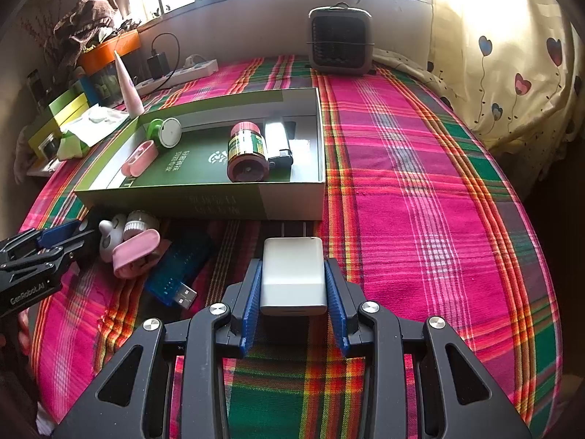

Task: Organize rigid objects
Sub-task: 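Grasp the black remote with the left tool while the right tool holds the charger, then carry the black remote and white charger toward the grey tray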

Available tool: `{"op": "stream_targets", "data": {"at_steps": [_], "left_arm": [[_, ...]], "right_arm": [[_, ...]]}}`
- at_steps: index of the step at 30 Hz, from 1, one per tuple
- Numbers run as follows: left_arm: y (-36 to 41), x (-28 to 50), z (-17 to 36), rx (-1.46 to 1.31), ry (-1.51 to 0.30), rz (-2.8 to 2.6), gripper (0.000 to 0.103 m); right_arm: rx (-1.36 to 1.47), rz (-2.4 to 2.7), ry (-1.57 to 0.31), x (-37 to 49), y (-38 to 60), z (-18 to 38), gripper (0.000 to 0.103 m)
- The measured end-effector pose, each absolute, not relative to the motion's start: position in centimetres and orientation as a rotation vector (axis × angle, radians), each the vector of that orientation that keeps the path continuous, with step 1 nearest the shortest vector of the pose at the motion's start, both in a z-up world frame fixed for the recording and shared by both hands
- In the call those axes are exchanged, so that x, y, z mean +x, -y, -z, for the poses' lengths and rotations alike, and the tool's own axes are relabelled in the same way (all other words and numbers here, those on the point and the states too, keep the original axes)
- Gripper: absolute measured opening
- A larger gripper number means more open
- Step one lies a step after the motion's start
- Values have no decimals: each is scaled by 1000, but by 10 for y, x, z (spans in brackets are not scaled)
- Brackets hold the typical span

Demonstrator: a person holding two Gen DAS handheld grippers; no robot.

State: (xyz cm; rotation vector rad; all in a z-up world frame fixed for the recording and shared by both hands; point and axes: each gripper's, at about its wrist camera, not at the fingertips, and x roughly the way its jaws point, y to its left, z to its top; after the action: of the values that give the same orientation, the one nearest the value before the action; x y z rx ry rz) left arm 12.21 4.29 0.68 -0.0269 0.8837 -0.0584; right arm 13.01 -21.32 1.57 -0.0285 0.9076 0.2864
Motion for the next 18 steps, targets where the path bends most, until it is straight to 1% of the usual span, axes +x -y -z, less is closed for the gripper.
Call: {"op": "stream_targets", "data": {"at_steps": [4, 6, 8, 12, 14, 18], "left_arm": [[-45, 122, -7, -43, -879, 59, 47], [-46, 121, -7, -48, -878, 54, 45], [-47, 120, -7, -52, -876, 43, 40], [-50, 118, -7, -58, -875, 28, 33], [-51, 118, -8, -61, -874, 21, 27], [-52, 117, -8, -72, -872, 20, 26]], "right_arm": [[-31, -285, -908, 130, 212, -16, 35], [-32, -285, -908, 130, 213, -16, 35], [-31, -285, -908, 130, 213, -16, 35], [-30, -286, -907, 130, 213, -15, 35], [-30, -286, -907, 130, 213, -16, 35], [-30, -286, -907, 130, 213, -15, 35]]}}
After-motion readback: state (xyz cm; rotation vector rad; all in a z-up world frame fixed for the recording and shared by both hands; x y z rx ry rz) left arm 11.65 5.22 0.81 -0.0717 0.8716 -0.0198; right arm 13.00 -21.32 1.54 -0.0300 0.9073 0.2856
